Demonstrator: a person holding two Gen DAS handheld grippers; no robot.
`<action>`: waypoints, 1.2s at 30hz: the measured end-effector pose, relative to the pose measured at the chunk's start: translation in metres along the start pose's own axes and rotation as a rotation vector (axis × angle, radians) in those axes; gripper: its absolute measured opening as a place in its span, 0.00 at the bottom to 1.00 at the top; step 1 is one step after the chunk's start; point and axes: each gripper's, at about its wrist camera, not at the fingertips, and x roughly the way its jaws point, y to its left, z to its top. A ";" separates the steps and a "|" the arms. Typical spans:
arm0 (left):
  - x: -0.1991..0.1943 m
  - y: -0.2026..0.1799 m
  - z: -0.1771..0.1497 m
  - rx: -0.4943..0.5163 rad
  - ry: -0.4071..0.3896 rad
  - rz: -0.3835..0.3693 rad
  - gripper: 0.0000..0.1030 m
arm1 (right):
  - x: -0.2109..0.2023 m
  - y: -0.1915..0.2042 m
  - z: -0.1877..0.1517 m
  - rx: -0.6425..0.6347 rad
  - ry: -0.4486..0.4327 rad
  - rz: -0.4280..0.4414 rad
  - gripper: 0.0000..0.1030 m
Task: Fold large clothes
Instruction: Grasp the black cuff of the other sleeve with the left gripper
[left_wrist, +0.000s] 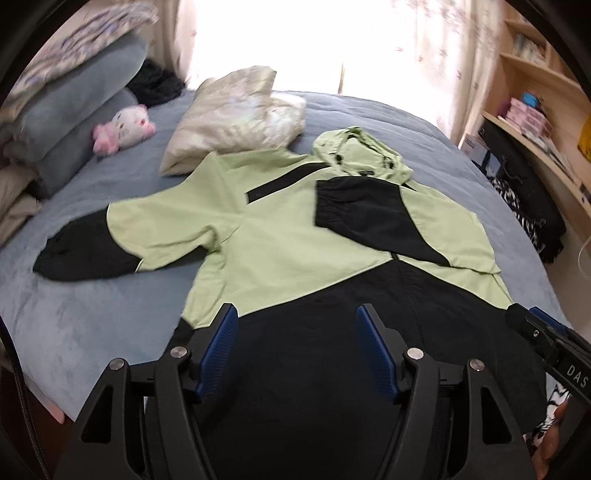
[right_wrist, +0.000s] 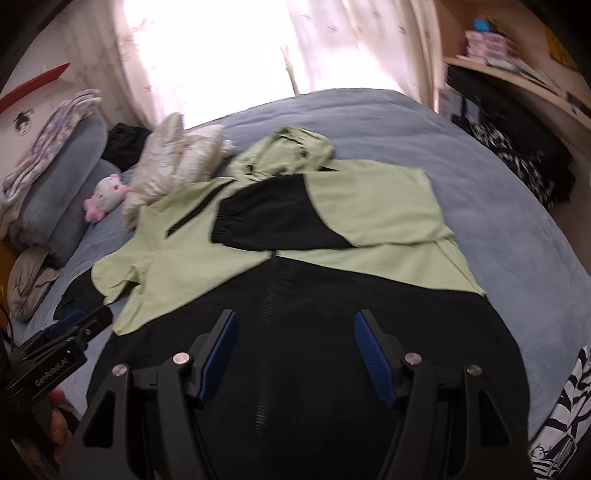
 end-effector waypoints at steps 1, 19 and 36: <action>0.002 0.012 0.000 -0.029 0.009 -0.007 0.63 | 0.001 0.007 0.000 -0.012 -0.003 0.008 0.64; 0.056 0.268 -0.008 -0.577 -0.042 -0.289 0.63 | 0.088 0.195 0.034 -0.266 -0.021 0.170 0.64; 0.149 0.403 0.008 -0.860 -0.032 -0.209 0.31 | 0.175 0.279 0.032 -0.352 0.092 0.227 0.63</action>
